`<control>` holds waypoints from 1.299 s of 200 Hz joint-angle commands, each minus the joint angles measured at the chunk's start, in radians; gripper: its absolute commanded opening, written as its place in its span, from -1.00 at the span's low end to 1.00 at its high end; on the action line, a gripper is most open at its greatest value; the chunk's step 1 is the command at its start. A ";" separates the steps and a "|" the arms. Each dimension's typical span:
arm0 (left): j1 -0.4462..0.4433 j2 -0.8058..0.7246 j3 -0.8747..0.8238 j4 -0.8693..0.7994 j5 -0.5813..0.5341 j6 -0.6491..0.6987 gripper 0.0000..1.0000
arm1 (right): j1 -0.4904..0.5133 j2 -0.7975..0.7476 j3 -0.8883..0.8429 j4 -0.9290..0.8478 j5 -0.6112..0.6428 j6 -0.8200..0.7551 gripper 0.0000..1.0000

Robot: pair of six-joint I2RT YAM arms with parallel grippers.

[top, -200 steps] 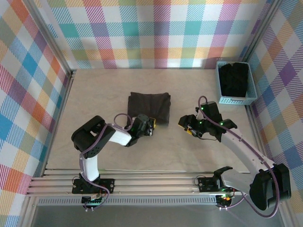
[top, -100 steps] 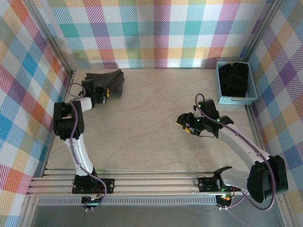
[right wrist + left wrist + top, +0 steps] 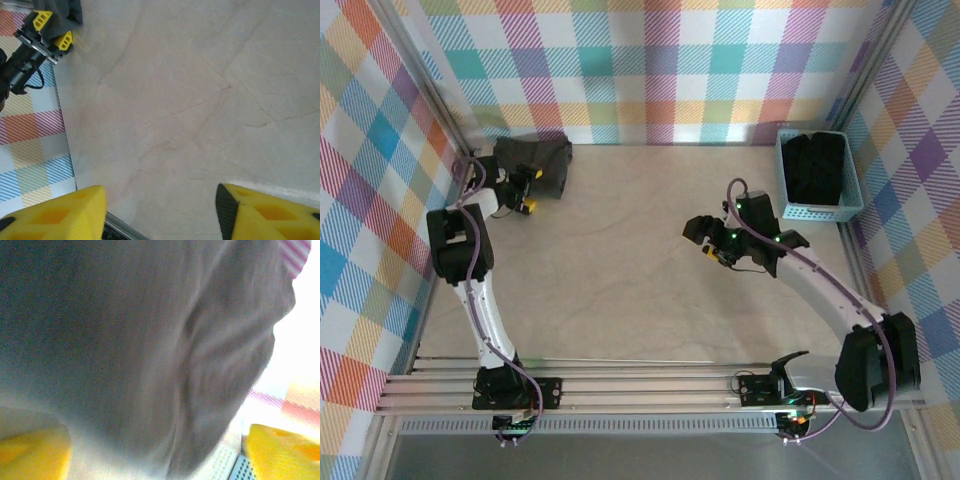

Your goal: Fold and stack the t-shirts

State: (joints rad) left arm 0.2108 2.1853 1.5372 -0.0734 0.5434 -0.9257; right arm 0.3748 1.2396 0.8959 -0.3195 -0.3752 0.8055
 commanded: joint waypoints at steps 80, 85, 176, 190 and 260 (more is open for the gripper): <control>-0.238 -1.089 -0.517 -0.598 -0.842 0.310 1.00 | 0.005 -0.396 0.016 -0.280 0.671 -0.143 0.99; -0.240 -1.118 -0.538 -0.607 -0.891 0.298 1.00 | 0.004 -0.400 0.009 -0.298 0.732 -0.160 0.99; -0.250 -1.095 -1.177 0.450 -0.817 0.771 1.00 | -0.232 -0.094 -0.564 0.771 0.657 -0.718 0.99; -0.251 -0.972 -1.210 0.618 -0.837 0.754 1.00 | -0.251 -0.006 -0.558 0.919 0.621 -0.748 0.99; -0.281 -0.613 -1.204 1.066 -0.784 0.900 1.00 | -0.381 0.278 -0.547 1.246 0.375 -0.772 0.99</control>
State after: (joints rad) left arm -0.0486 1.4994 0.3859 0.6746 -0.2703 -0.1009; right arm -0.0002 1.5101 0.3519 0.7879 0.1154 0.0681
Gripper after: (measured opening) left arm 0.997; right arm 0.996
